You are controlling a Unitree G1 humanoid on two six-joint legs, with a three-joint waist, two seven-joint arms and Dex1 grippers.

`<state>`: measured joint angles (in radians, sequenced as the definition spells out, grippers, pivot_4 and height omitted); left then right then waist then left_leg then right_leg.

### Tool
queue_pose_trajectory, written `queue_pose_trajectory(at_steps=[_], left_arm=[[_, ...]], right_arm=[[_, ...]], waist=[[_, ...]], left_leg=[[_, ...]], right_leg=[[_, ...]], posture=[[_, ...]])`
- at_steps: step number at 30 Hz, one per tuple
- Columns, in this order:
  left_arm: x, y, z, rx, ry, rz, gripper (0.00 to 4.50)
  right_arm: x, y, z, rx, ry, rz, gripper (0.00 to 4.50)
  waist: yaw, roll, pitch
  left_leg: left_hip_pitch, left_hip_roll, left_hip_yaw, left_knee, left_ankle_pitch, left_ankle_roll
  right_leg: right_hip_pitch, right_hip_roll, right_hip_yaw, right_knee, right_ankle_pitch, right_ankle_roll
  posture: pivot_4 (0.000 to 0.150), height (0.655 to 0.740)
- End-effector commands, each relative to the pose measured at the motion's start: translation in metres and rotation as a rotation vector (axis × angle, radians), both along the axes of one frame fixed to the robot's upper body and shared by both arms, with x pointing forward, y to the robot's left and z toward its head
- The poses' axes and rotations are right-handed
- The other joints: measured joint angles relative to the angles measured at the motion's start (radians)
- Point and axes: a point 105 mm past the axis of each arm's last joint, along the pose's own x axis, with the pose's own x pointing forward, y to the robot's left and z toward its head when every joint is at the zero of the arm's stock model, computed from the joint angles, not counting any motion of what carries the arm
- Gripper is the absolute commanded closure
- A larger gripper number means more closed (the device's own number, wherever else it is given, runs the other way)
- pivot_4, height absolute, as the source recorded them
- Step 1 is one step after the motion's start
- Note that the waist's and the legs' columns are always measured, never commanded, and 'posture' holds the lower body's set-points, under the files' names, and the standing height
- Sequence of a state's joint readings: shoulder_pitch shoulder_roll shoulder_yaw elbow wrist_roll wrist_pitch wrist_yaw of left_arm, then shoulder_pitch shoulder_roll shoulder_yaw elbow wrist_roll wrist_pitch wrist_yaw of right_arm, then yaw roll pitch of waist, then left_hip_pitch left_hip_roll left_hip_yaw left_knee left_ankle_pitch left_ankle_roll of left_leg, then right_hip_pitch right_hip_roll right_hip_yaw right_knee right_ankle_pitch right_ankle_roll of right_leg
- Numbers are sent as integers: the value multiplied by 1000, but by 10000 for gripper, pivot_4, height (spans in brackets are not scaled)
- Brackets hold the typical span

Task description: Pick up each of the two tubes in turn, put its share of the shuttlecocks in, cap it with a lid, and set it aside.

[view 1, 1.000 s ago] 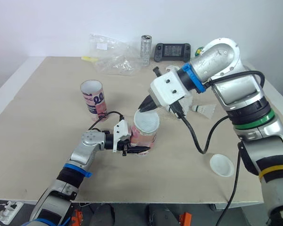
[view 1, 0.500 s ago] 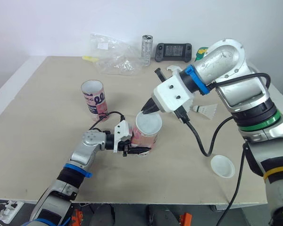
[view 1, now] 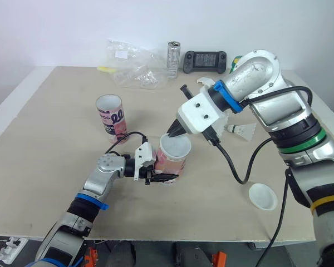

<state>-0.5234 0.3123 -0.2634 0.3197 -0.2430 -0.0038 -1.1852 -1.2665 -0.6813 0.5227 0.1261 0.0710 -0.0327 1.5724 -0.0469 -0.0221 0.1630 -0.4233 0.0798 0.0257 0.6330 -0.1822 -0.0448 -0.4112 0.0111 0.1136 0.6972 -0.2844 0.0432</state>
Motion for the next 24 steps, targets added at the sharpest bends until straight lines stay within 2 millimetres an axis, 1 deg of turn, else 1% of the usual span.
queue_pose_trajectory(at_steps=[1, 5, 13, 16, 20, 24], left_arm=[[0, 16, -26, 83, 81, 58, 20436], [0, 16, -26, 81, 83, 60, 20436], [-1, 17, -27, 86, 86, 57, 20436], [-1, 18, -27, 87, 86, 57, 20436], [-1, 17, -28, 91, 88, 53, 20436], [-1, 17, -28, 91, 88, 52, 20436]], right_arm=[[-3, -8, -1, -53, -17, 9, 44686], [-6, -7, 5, -37, -79, 28, 44686], [-10, -10, 7, -43, -168, 40, 44686], [-11, -10, 8, -34, -179, 43, 44686], [-15, -11, 16, -5, -184, 45, 44686], [-16, -12, 14, -19, -165, 42, 44686]], waist=[[0, 0, 0], [0, 0, 0], [1, 0, 0], [1, 0, 0], [1, 0, 0], [1, 0, 0]], left_leg=[[0, 0, 0, 0, 0, 0], [0, 0, 0, -1, 0, 0], [0, 0, 0, -2, -1, 0], [0, 0, 0, -2, -1, 0], [0, 0, 0, -2, -1, 0], [0, 0, 0, -2, -1, 0]], right_leg=[[0, 0, 0, 0, 0, 0], [0, 0, 0, 0, -1, 0], [0, 0, 0, 0, -1, 3], [0, 0, 0, 0, -1, 3], [0, 0, -1, 0, -1, 3], [0, 0, -1, 0, -1, 2]], posture=[[1500, 7236], [1500, 7236], [1500, 7236], [1500, 7236], [1500, 7236], [1500, 7236]])
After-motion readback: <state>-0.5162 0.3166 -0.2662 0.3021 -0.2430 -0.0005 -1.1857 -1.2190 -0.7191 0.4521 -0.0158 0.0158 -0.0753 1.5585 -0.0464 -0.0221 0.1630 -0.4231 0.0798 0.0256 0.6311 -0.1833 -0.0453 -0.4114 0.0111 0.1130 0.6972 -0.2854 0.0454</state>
